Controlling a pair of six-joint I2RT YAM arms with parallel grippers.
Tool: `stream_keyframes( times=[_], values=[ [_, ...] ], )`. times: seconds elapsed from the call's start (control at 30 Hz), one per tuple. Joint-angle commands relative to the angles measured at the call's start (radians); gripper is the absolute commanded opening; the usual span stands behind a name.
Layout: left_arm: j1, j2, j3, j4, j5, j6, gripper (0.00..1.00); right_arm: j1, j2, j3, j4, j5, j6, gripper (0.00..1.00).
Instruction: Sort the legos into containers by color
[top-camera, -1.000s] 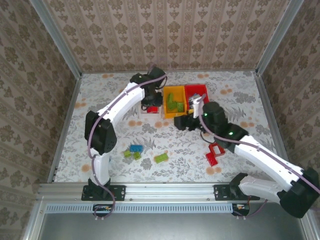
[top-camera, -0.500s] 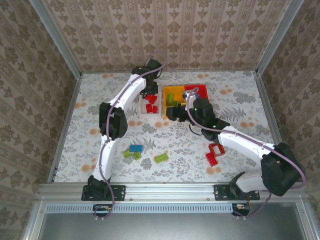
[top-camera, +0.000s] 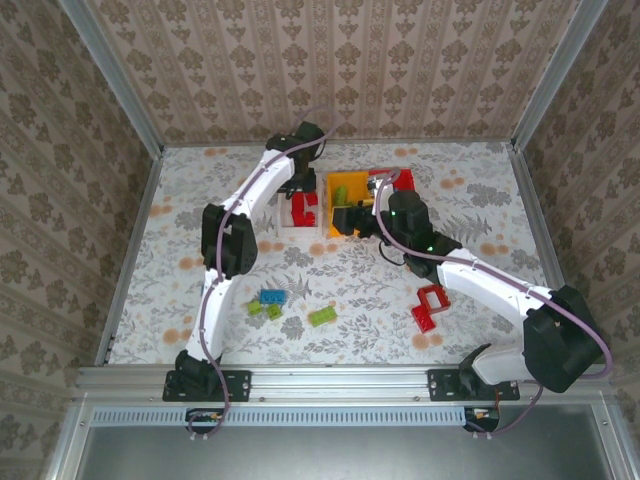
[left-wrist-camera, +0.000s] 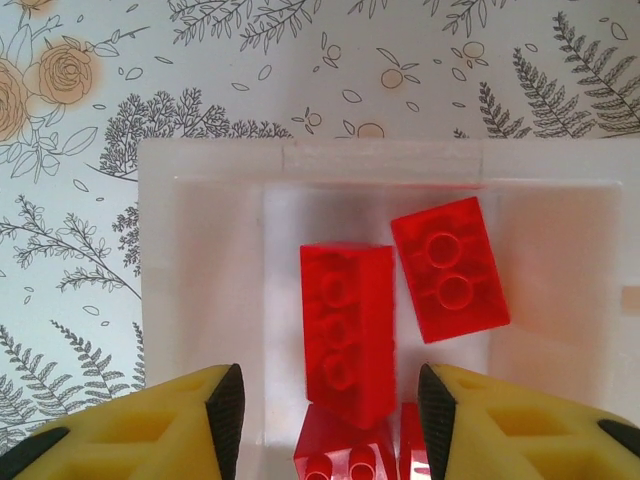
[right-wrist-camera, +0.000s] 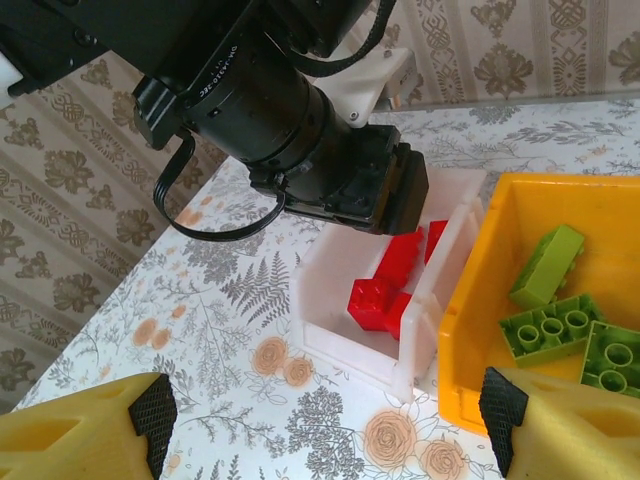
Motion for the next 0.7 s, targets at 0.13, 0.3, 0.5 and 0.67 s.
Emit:
stream_keyframes(
  times=[0.13,0.3,0.5,0.67],
  values=[
    [-0.019,-0.212,-0.023,-0.020,-0.001,-0.020,0.51,-0.003,-0.046,0.003,-0.072,-0.007,-0.090,0.82],
    [-0.006,-0.421,-0.208,0.019,0.025,-0.071,0.50,0.018,-0.081,-0.033,-0.109,0.017,-0.138,0.82],
    [0.100,-0.768,-0.599,0.086,0.133,-0.165,0.50,0.063,-0.105,-0.047,-0.144,0.065,-0.178,0.82],
    [0.215,-1.051,-0.901,0.078,0.224,-0.228,0.49,0.150,-0.056,-0.026,-0.150,0.087,-0.229,0.82]
  ],
)
